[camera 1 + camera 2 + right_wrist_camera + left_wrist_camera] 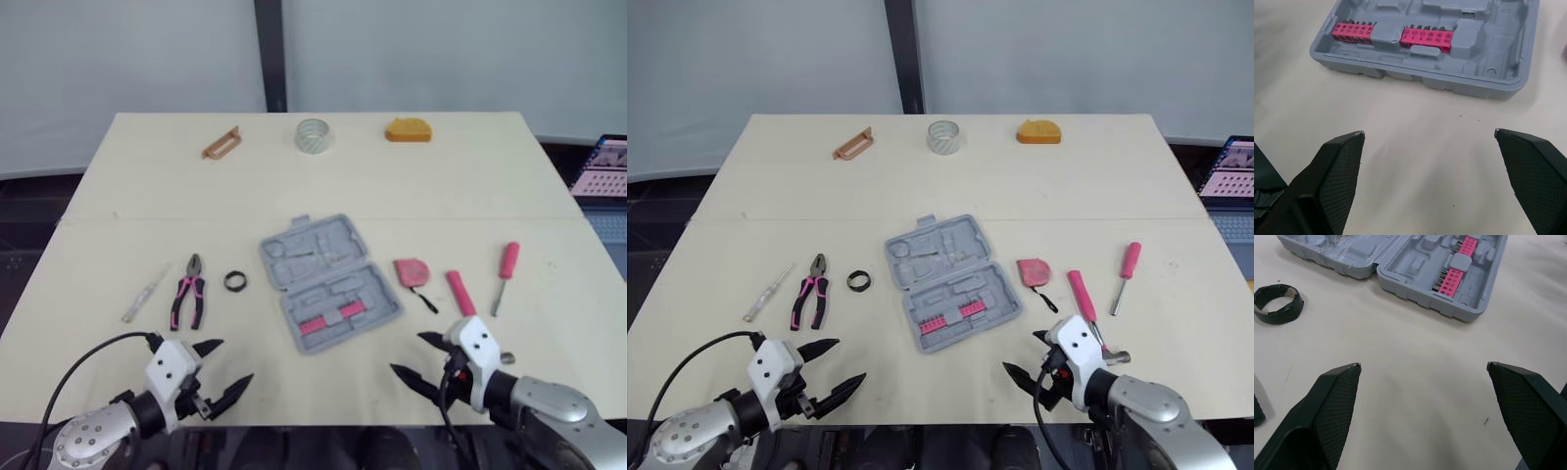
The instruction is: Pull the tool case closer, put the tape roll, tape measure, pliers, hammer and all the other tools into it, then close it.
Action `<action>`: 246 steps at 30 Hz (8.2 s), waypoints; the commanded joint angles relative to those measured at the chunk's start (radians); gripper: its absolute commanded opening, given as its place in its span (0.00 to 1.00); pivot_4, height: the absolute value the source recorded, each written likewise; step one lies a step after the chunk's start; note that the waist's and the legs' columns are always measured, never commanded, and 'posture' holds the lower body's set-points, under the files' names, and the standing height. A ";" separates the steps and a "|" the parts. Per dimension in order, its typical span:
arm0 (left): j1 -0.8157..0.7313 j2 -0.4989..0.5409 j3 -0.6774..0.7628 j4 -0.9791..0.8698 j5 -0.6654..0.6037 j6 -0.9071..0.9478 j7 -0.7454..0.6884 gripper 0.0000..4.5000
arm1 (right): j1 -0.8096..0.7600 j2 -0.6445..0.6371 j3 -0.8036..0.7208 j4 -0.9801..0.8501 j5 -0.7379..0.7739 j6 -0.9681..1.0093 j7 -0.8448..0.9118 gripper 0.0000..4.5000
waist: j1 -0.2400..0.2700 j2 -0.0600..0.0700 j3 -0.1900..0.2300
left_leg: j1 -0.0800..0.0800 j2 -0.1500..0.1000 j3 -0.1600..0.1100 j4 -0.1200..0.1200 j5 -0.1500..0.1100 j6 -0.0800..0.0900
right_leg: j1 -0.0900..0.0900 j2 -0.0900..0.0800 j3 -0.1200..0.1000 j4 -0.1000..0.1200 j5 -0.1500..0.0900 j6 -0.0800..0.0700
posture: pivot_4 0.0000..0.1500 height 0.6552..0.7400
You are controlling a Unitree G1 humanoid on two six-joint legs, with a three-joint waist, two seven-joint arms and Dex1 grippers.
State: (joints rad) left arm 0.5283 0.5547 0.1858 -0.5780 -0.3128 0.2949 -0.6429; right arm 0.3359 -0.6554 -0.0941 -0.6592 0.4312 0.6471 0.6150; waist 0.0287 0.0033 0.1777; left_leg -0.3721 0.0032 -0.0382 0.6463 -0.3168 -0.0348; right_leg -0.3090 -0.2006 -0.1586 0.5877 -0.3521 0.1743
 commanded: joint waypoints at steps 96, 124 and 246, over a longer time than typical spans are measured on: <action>-0.865 -0.084 -0.339 0.660 0.151 0.274 -0.028 0.01 | -1.174 0.309 0.343 1.316 -0.424 -0.272 0.184 0.00 | -0.057 0.000 0.002 | -0.003 0.001 0.005 0.001 0.004 -0.003 | -0.013 0.001 0.006 0.013 0.001 0.000 | 1.00 1.00; -0.843 -0.088 -0.336 0.670 0.180 0.235 -0.039 0.01 | -1.108 0.272 0.346 1.207 -0.467 -0.361 0.348 0.00 | -0.056 0.000 0.001 | -0.002 0.001 0.006 0.001 0.004 -0.003 | -0.013 0.001 0.008 0.015 0.001 0.000 | 1.00 1.00; -0.539 0.099 -0.437 0.207 0.044 0.488 -0.175 0.01 | -0.432 -0.092 0.281 0.080 -0.059 0.419 0.150 0.00 | -0.005 0.000 0.001 | 0.002 0.003 0.020 0.001 0.000 0.001 | -0.016 0.001 0.020 0.013 0.001 0.000 | 1.00 1.00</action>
State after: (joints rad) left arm -0.0287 0.6475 -0.2164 -0.3543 -0.2582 0.7779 -0.8038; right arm -0.0999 -0.7436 0.1879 -0.5177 0.3418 1.0704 0.7627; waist 0.0241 0.0031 0.1789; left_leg -0.3698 0.0060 -0.0178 0.6473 -0.3168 -0.0339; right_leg -0.3252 -0.1996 -0.1388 0.6006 -0.3514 0.1742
